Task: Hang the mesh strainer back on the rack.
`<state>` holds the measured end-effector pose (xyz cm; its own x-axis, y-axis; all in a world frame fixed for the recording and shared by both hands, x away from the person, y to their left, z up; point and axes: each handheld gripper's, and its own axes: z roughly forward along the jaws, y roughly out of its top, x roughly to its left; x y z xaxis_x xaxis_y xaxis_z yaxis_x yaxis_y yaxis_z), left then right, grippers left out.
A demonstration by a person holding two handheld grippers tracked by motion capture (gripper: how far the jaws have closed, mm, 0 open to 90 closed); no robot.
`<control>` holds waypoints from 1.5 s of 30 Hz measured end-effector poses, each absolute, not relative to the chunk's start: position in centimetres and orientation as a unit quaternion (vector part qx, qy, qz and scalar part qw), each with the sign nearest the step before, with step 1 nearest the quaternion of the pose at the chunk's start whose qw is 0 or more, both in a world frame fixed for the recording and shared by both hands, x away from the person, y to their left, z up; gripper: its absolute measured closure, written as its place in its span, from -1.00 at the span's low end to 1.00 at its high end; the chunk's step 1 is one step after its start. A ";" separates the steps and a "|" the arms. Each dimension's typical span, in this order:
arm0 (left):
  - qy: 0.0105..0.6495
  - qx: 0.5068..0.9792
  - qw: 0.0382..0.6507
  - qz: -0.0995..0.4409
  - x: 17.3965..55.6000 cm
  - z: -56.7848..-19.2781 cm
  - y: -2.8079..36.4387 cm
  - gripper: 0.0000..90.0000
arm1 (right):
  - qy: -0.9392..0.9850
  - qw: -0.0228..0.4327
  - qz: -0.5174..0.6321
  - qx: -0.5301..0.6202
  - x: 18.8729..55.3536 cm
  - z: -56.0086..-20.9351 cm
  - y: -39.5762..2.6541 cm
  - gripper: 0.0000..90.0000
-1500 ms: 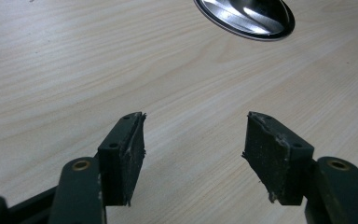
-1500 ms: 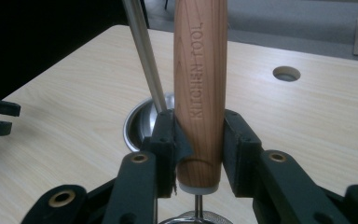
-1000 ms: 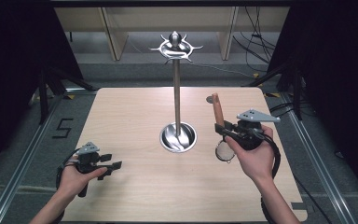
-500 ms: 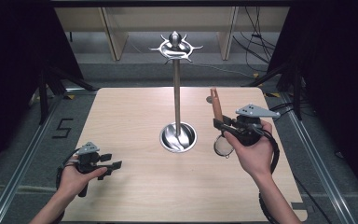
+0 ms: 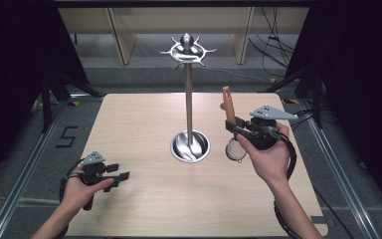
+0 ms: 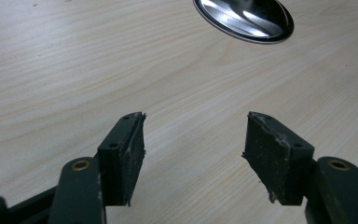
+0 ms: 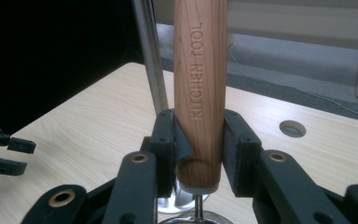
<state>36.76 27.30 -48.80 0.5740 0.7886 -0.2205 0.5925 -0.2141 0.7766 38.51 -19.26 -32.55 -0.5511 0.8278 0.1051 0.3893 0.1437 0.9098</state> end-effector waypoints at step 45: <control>0.449 0.770 0.438 0.116 36.7 -48.8 27.4 -0.18 | 0.712 0.243 0.530 0.392 39.2 -29.2 -18.3 0.54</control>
<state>36.68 27.40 -48.78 0.5699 0.7933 -0.2145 0.5903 -0.2136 0.7784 39.19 -18.30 -29.20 -0.5749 0.8152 0.0698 0.3015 0.1318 0.9443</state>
